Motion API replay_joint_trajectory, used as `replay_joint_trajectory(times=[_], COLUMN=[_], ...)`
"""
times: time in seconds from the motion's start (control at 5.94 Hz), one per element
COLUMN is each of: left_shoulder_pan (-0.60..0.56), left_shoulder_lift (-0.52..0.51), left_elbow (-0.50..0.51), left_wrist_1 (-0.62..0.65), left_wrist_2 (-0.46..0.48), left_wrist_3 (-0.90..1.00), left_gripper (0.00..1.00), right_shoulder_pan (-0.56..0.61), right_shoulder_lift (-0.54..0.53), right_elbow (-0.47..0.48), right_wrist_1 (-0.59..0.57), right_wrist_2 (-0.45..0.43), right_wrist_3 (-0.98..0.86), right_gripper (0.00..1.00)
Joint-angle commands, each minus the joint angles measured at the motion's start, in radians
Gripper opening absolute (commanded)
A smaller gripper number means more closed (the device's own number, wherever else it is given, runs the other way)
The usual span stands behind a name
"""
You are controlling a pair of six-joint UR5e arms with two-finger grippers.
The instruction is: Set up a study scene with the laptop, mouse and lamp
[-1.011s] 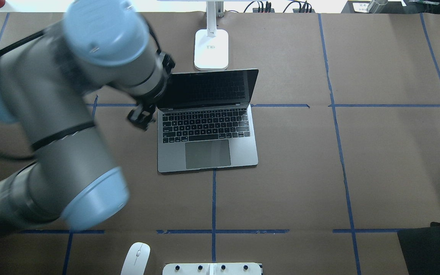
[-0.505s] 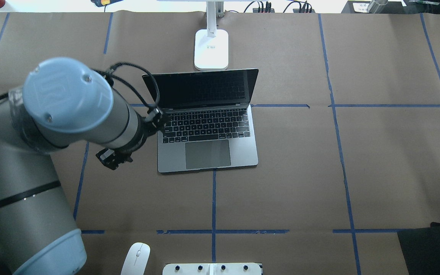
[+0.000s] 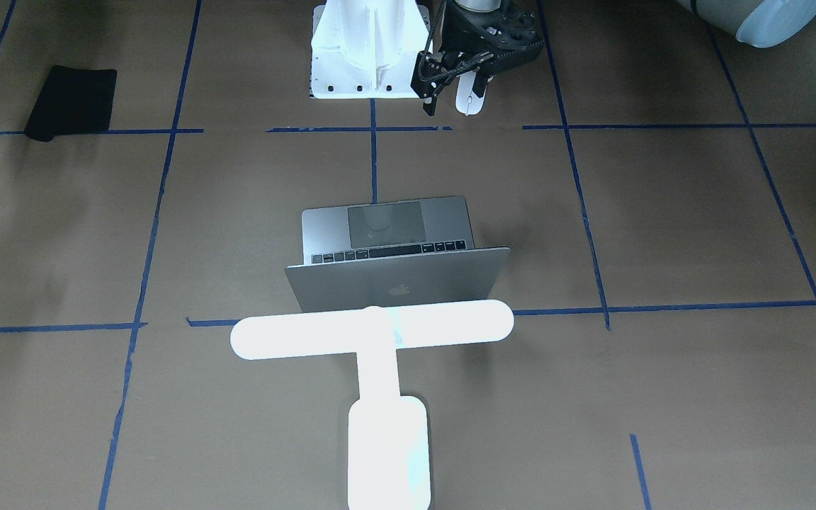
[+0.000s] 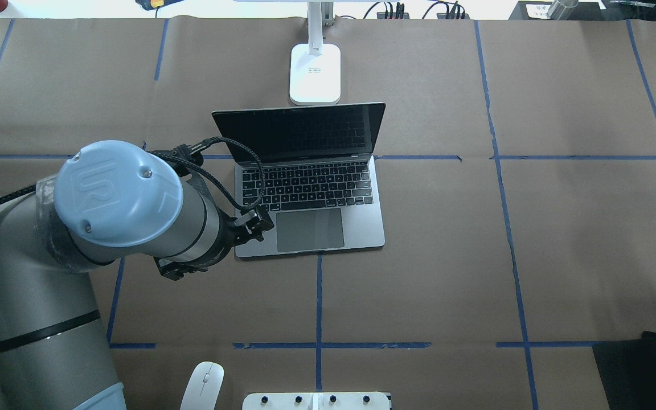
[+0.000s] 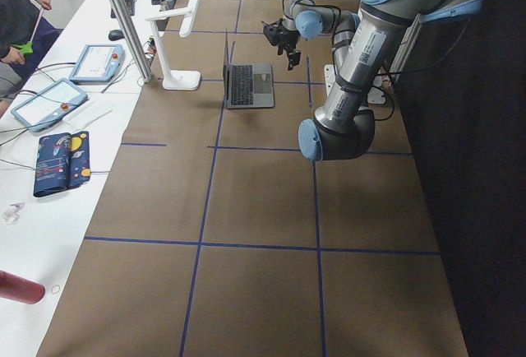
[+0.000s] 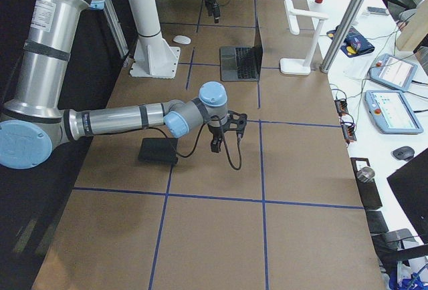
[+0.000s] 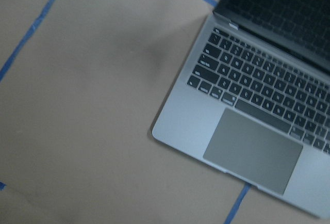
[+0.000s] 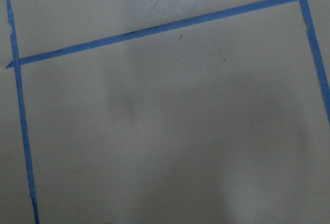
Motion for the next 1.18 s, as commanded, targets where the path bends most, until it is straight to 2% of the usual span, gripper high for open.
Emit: replay_joint_trajectory(times=[0.0,0.34,0.51,0.67,0.84,1.01], left_shoulder_pan=[0.054,0.107,0.108,0.108,0.108,0.108], left_shoulder_lift=[0.093,0.096,0.096,0.096,0.096,0.096], left_elbow=[-0.014,-0.011,-0.012,-0.026,-0.031,-0.047], left_wrist_1=[-0.062,-0.054,-0.056,-0.051,-0.050,-0.050], left_wrist_2=[0.000,-0.001,-0.003,-0.003,-0.003,-0.004], left_wrist_3=[0.132,0.201,0.208,0.208,0.208,0.208], left_gripper=[1.00,1.00,1.00,1.00,1.00,1.00], right_shoulder_pan=[-0.102,-0.301,-0.434,-0.535,-0.632,-0.758], right_shoulder_lift=[-0.111,-0.200,-0.257,-0.323,-0.325,-0.340], right_elbow=[0.024,0.026,0.026,0.012,0.008,-0.026], right_wrist_1=[0.144,0.303,0.351,0.455,0.473,0.553], right_wrist_2=[-0.038,-0.153,-0.241,-0.304,-0.351,-0.439], right_wrist_3=[0.131,0.291,0.361,0.427,0.510,0.596], right_gripper=[1.00,1.00,1.00,1.00,1.00,1.00])
